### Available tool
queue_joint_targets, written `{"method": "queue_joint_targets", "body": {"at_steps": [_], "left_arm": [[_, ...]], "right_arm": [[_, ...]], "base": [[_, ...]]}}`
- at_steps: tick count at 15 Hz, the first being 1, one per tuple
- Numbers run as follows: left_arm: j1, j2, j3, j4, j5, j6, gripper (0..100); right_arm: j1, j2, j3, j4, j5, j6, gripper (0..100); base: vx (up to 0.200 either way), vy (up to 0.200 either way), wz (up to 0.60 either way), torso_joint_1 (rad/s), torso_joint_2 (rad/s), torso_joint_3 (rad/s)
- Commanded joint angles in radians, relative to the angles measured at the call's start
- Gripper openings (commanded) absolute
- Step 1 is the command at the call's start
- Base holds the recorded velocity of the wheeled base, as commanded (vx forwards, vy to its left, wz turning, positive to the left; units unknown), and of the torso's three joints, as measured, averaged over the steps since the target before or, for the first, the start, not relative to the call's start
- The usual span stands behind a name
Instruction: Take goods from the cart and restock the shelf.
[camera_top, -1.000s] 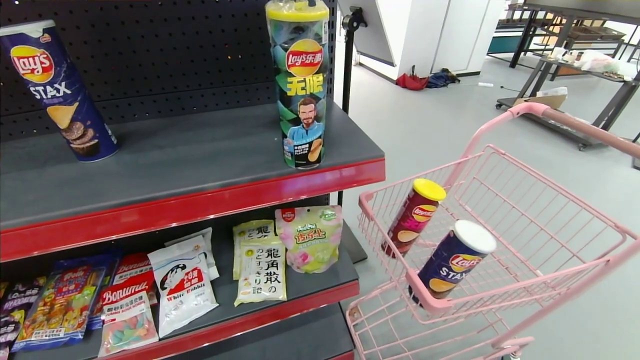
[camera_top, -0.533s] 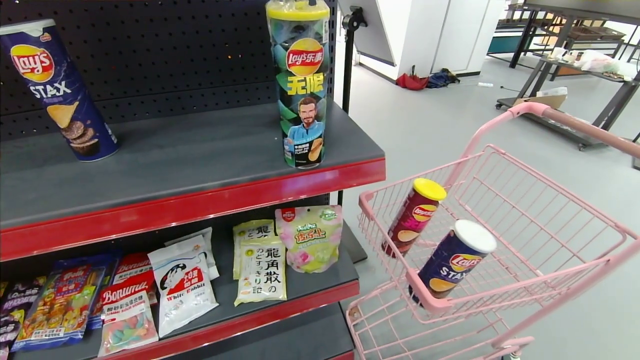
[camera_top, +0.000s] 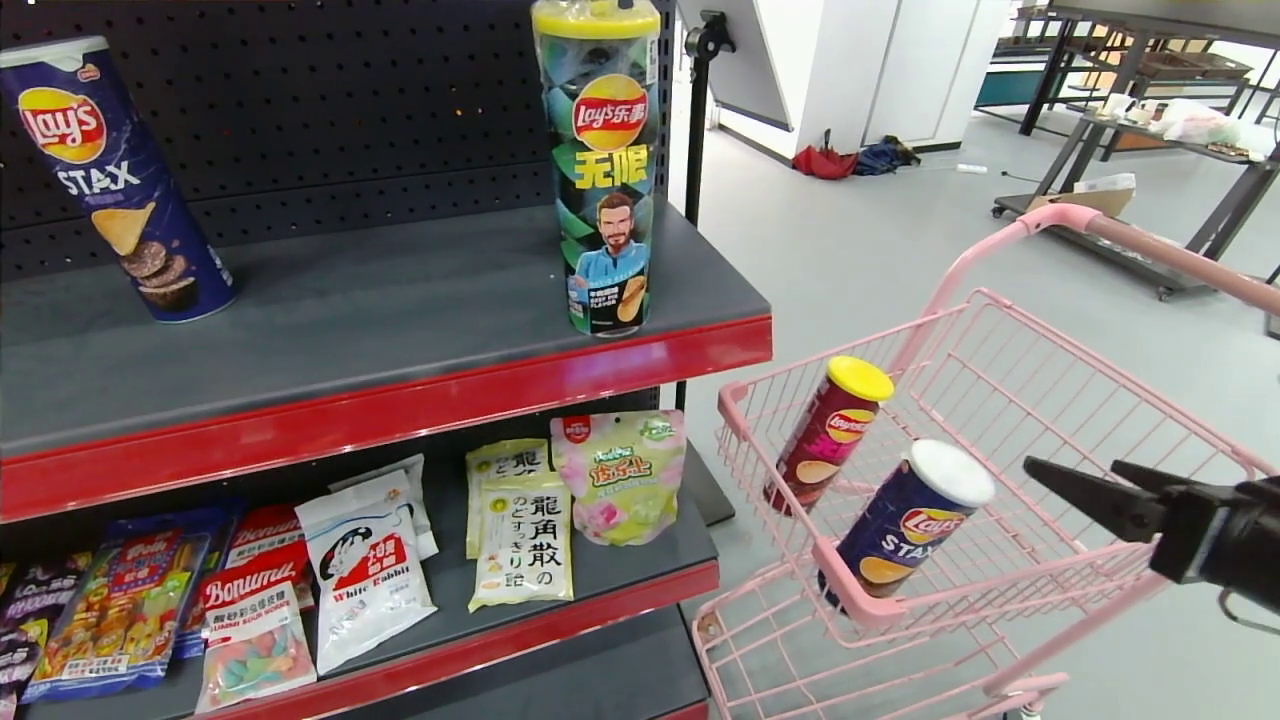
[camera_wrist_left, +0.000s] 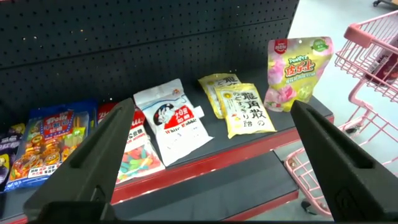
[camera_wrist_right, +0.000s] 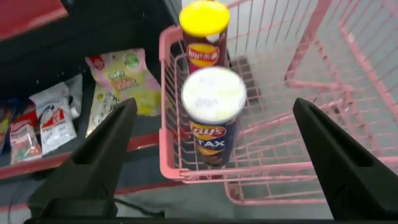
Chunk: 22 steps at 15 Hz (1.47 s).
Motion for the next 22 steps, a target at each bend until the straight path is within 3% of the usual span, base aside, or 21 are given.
{"method": "queue_joint_targets", "body": {"at_steps": [1, 7, 10, 22], "left_arm": [[0.0, 0.001, -0.002, 0.0, 0.0, 0.0, 100], [0.0, 0.001, 0.0, 0.0, 0.0, 0.0, 100], [0.0, 0.001, 0.0, 0.0, 0.0, 0.0, 100], [0.0, 0.001, -0.002, 0.0, 0.0, 0.0, 100]], "right_arm": [[0.034, 0.225, 0.018, -0.036, 0.013, 0.009, 100], [0.066, 0.363, 0.012, -0.106, 0.012, 0.009, 100], [0.066, 0.488, 0.012, -0.229, 0.009, 0.007, 100], [0.091, 0.675, 0.008, -0.462, -0.008, 0.009, 100]], "base": [[0.0, 0.0, 0.0, 0.0, 0.0, 0.0], [0.0, 0.0, 0.0, 0.0, 0.0, 0.0], [0.0, 0.0, 0.0, 0.0, 0.0, 0.0], [0.0, 0.0, 0.0, 0.0, 0.0, 0.0]]}}
